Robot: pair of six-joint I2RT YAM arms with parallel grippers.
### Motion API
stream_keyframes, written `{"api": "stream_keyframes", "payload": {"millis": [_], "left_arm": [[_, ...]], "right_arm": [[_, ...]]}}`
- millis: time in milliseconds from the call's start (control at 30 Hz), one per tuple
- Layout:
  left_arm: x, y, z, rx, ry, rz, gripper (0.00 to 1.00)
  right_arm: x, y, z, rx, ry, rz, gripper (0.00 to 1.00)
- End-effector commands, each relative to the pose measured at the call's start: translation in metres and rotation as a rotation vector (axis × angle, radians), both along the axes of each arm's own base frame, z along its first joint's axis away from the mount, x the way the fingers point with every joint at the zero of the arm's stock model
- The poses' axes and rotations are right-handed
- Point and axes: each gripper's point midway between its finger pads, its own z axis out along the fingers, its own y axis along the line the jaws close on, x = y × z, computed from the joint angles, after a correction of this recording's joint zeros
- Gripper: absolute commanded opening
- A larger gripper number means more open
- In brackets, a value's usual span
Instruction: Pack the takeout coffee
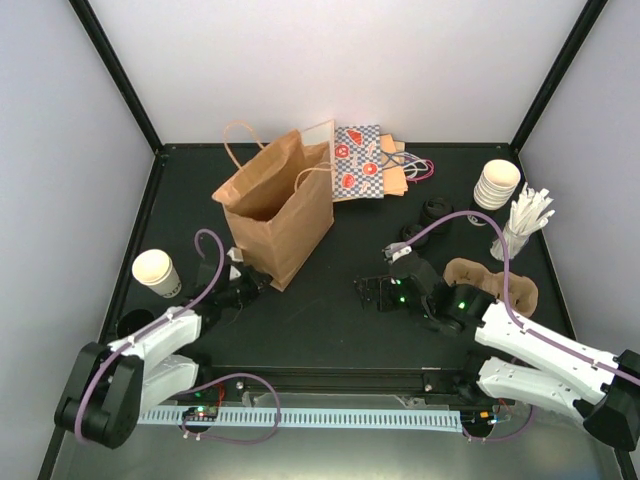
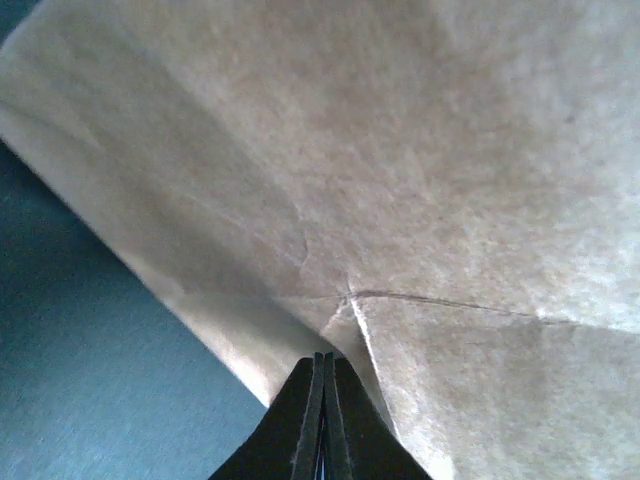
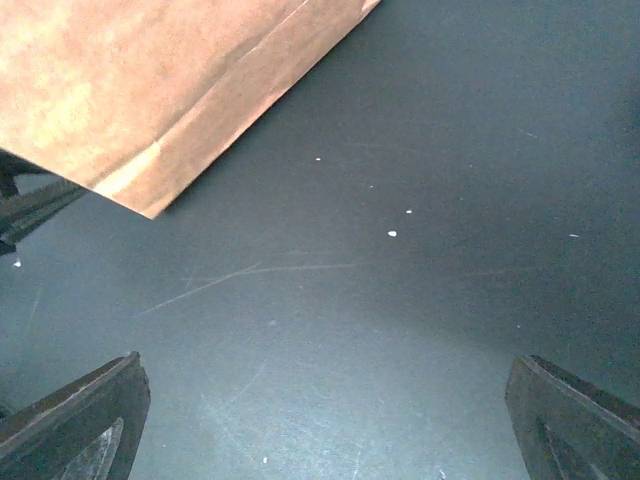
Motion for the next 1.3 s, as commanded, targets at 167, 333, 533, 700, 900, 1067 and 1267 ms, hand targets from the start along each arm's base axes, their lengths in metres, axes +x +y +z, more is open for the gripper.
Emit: {"api": "stream_keyframes", "payload": {"millis": [167,333,533,700,900,1067,1267], "left_arm": [[0.045,-0.002,0.032,0.132,-0.119,-0.046,0.02],[0.059,-0.003,0.031,0.179,-0.101,-0.069,0.02],[0.053,0.015,0.042,0.271,-0.108,-0.026,0.03],[0.03,0.051,0.066,0.469,-0.067,0.005,0.12],[-0.002,0.113,0.119,0.753,-0.068,0.085,0.16],[-0.014,0.143,0.146,0.786,-0.032,0.102,0.23],[-0.015,0.189,0.158,0.865,0.08,0.184,0.45]], "right_arm": [[0.013,-0.017,-0.002,-0.103,0.023,-0.039,1.0],[0.016,-0.021,0.003,-0.085,0.013,-0.051,1.0],[0.015,-0.027,0.004,-0.091,0.015,-0.06,1.0],[0.015,-0.028,0.006,-0.088,0.007,-0.062,1.0],[0.016,-0.026,0.011,-0.077,-0.003,-0.048,1.0],[0.014,-0.026,0.015,-0.067,-0.009,-0.033,1.0],[0.007,-0.03,0.023,-0.05,-0.024,-0.011,1.0]]}}
